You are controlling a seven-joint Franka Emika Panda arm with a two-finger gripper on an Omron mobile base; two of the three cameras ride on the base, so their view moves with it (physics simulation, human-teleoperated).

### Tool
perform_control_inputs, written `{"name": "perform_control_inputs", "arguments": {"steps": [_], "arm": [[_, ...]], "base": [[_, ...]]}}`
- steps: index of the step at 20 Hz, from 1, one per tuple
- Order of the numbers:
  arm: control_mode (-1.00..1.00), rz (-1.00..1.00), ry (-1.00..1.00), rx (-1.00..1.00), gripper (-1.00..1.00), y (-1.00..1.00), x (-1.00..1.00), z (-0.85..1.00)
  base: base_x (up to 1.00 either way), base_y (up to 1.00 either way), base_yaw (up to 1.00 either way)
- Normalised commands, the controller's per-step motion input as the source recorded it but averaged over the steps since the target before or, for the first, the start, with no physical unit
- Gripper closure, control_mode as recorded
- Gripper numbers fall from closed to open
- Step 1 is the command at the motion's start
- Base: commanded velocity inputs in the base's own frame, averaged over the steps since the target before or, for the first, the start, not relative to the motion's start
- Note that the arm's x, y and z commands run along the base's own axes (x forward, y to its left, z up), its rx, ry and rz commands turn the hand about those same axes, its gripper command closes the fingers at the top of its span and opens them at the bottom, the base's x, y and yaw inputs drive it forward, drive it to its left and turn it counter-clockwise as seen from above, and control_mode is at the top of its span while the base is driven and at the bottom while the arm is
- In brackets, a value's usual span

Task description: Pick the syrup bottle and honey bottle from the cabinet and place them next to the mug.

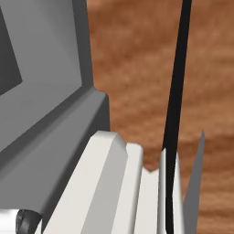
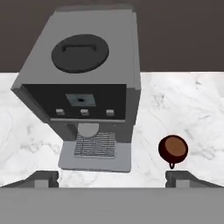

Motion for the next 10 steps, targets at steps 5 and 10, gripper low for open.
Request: {"name": "perform_control_inputs", "arguments": {"steps": [5,10], "arm": [[-1.0,-0.05,-0.58,-0.03,-1.0,-0.1,-0.43,1.0],[-1.0,-0.02,-0.67,-0.08,-1.0,-0.11,-0.24,1.0]], "base": [[0.0,0.0,0.0],[0.0,0.0,0.0]]}}
